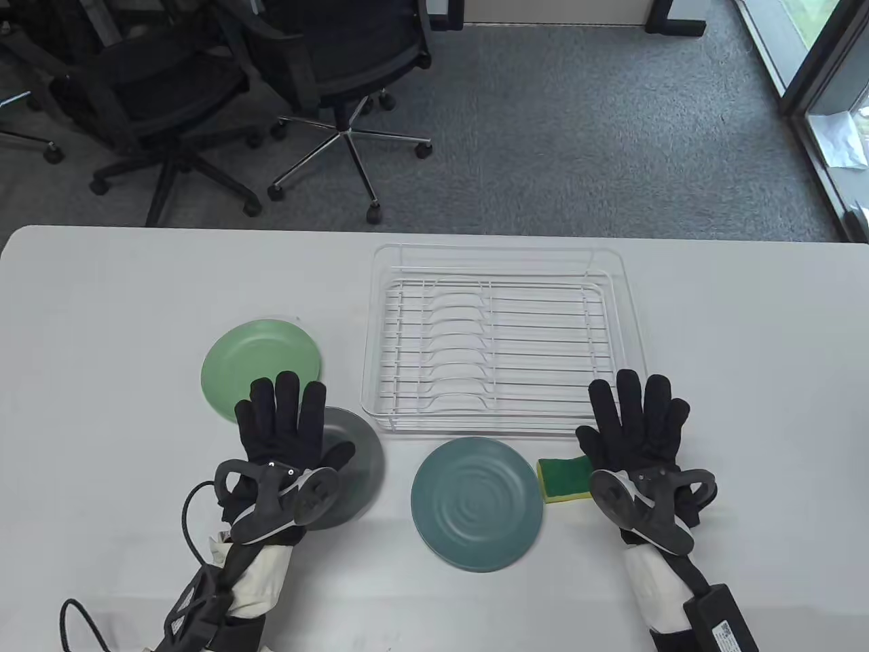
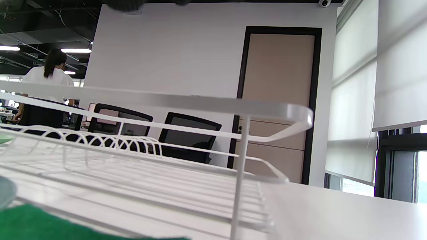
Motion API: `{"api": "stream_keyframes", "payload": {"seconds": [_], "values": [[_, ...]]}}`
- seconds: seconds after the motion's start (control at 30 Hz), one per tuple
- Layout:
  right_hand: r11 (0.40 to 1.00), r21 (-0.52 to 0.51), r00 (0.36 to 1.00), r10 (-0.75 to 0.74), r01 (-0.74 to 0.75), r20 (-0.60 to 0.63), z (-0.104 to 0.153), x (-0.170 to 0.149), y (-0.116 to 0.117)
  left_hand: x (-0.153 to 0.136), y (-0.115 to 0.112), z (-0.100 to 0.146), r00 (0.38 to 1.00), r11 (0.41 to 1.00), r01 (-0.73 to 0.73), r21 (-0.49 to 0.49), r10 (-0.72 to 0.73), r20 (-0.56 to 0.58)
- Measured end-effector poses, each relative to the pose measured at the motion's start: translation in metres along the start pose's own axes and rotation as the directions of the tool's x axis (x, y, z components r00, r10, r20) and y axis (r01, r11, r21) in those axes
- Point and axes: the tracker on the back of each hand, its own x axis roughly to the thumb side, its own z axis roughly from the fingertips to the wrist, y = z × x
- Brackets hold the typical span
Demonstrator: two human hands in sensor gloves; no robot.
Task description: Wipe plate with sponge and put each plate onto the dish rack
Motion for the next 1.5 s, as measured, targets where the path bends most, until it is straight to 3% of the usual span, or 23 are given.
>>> {"api": "stream_keyframes", "payload": {"seconds": [0.67, 0.83, 1.07, 1.27, 1.5], "values": [[1.0, 0.022, 1.0, -0.004, 0.004, 0.024, 0.0, 0.003, -0.002, 0.006, -0.001, 0.0, 1.0, 1.0, 0.019, -0.016, -0.019, 0.022], [0.997, 0.066, 0.988, -0.059, 0.05, 0.146, -0.001, 0.008, -0.01, 0.006, -0.001, 0.0, 1.0, 1.0, 0.02, -0.016, -0.019, 0.019], [0.969, 0.238, 0.955, -0.125, 0.06, 0.27, -0.002, 0.021, -0.01, 0.007, -0.001, 0.0, 1.0, 1.0, 0.021, -0.022, -0.021, 0.018], [0.907, 0.422, 0.947, -0.133, -0.003, 0.293, -0.003, 0.027, 0.012, 0.007, -0.002, -0.001, 1.0, 0.999, 0.019, -0.028, -0.019, 0.02], [0.824, 0.56, 0.948, -0.107, -0.084, 0.3, 0.0, 0.027, 0.04, 0.008, -0.002, -0.001, 0.999, 0.999, 0.02, -0.033, -0.019, 0.025]]}}
